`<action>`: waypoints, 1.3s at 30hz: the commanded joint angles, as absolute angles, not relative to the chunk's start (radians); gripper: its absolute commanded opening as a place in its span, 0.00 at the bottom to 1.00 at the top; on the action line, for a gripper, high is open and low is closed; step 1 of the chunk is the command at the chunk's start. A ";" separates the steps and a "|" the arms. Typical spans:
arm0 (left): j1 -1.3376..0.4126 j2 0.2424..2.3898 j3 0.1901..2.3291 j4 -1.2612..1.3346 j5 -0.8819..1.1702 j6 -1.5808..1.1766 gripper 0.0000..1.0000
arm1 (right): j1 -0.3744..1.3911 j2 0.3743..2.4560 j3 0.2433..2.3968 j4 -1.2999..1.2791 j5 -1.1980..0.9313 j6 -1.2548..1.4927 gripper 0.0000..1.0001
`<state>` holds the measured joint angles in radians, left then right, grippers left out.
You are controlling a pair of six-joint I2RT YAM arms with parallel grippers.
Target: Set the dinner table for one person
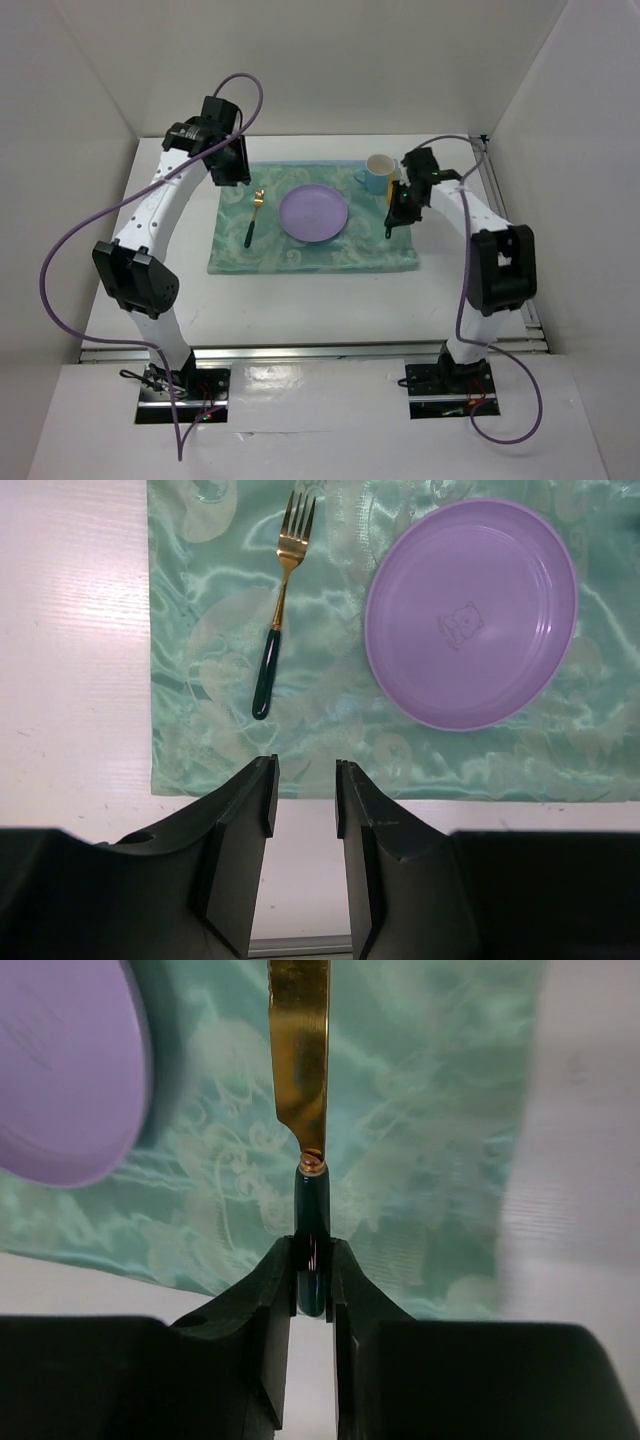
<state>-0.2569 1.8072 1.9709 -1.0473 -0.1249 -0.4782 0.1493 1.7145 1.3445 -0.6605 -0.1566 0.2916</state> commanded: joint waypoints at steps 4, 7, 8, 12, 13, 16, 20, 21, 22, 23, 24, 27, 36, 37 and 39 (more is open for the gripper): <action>-0.255 1.741 1.951 -1.049 -0.103 -0.492 0.47 | 0.216 1.792 1.394 -0.749 -0.132 0.251 0.00; -0.255 1.729 1.951 -1.049 -0.103 -0.492 0.47 | 0.216 1.828 1.394 -0.739 -0.141 0.261 0.00; -0.255 1.729 1.951 -1.049 -0.103 -0.492 0.47 | 0.225 1.845 1.404 -0.739 -0.153 0.261 0.00; -0.255 1.720 1.951 -1.058 -0.112 -0.492 0.47 | 0.225 1.885 1.413 -0.752 -0.166 0.252 0.00; -0.255 1.720 1.942 -1.058 -0.112 -0.492 0.47 | 0.225 1.902 1.413 -0.752 -0.166 0.252 0.00; -0.255 1.720 1.933 -1.058 -0.121 -0.492 0.47 | 0.236 1.927 1.424 -0.779 -0.166 0.241 0.00; -0.255 1.720 1.924 -1.058 -0.121 -0.492 0.47 | 0.247 1.927 1.399 -0.749 -0.147 0.276 0.00; -0.255 1.720 1.924 -1.058 -0.121 -0.492 0.47 | 0.247 1.927 1.399 -0.738 -0.137 0.276 0.00; -0.255 1.720 1.924 -1.058 -0.121 -0.492 0.47 | 0.247 1.927 1.399 -0.738 -0.137 0.285 0.00; -0.255 1.720 1.924 -1.058 -0.121 -0.492 0.47 | 0.247 1.937 1.399 -0.738 -0.121 0.296 0.02; -0.255 1.720 1.924 -1.058 -0.121 -0.492 0.47 | 0.247 1.937 1.399 -0.748 -0.108 0.305 0.08; -0.255 1.710 1.913 -1.058 -0.132 -0.492 0.47 | 0.258 1.950 1.408 -0.749 -0.077 0.316 0.48; -0.255 1.692 1.913 -1.068 -0.143 -0.502 0.47 | 0.267 1.812 1.482 -0.833 0.024 0.337 1.00; -0.255 1.692 1.913 -1.068 -0.143 -0.502 0.47 | 0.267 1.789 1.494 -0.833 0.043 0.350 1.00; -0.255 1.683 1.904 -1.068 -0.143 -0.502 0.47 | 0.256 1.711 1.494 -0.847 0.093 0.376 1.00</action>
<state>-0.2569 1.7424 1.9072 -1.0630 -0.1341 -0.4828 0.2592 1.8568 1.4288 -0.8017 0.0025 0.3370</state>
